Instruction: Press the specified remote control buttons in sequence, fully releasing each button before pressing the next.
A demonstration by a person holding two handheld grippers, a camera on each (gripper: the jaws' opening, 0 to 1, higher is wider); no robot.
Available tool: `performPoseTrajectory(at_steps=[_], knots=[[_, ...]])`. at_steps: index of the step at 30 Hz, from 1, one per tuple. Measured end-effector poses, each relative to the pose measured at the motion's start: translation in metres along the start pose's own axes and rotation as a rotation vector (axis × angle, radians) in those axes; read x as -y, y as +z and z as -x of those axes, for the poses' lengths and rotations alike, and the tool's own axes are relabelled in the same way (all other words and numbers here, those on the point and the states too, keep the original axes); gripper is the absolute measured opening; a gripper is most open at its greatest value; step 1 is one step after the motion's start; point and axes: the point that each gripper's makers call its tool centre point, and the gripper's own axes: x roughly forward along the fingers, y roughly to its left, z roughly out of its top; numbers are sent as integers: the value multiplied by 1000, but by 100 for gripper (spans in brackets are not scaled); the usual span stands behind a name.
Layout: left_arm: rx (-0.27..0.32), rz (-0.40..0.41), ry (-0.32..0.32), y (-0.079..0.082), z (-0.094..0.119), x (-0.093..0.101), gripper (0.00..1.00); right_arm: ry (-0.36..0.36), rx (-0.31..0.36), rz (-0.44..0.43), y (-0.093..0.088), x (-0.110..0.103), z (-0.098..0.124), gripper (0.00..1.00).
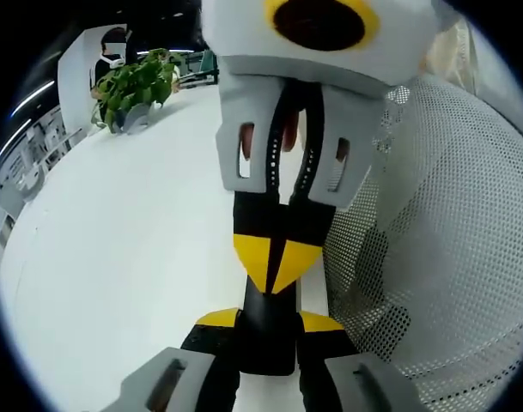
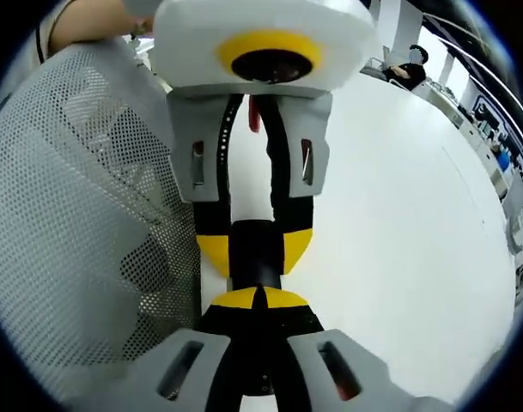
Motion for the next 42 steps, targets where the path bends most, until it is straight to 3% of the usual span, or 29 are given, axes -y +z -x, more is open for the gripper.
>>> performPoseTrajectory(at_steps=[11,18,21,24,29,32,40,42], knots=[[8,2,2,0,0,0,24,62,-85,49,0,-2,1,0],[13,3,2,0,0,-1,24,88,-57,86,-1,-2,2,0],[12,2,1,0,0,-1,24,93,-48,139,0,-3,2,0],[-6,-3,1,0,-1,-1,24,103,-46,267,0,-4,0,0],[-3,2,0,-1,-1,-1,24,123,-58,319,0,-4,-1,0],[1,5,0,-1,-1,-1,24,127,-87,407,0,-5,-2,0],[7,14,-2,-1,0,-1,24,132,-107,483,1,-6,-2,0],[8,15,-2,-1,0,-1,24,133,-123,543,1,-7,-1,0]])
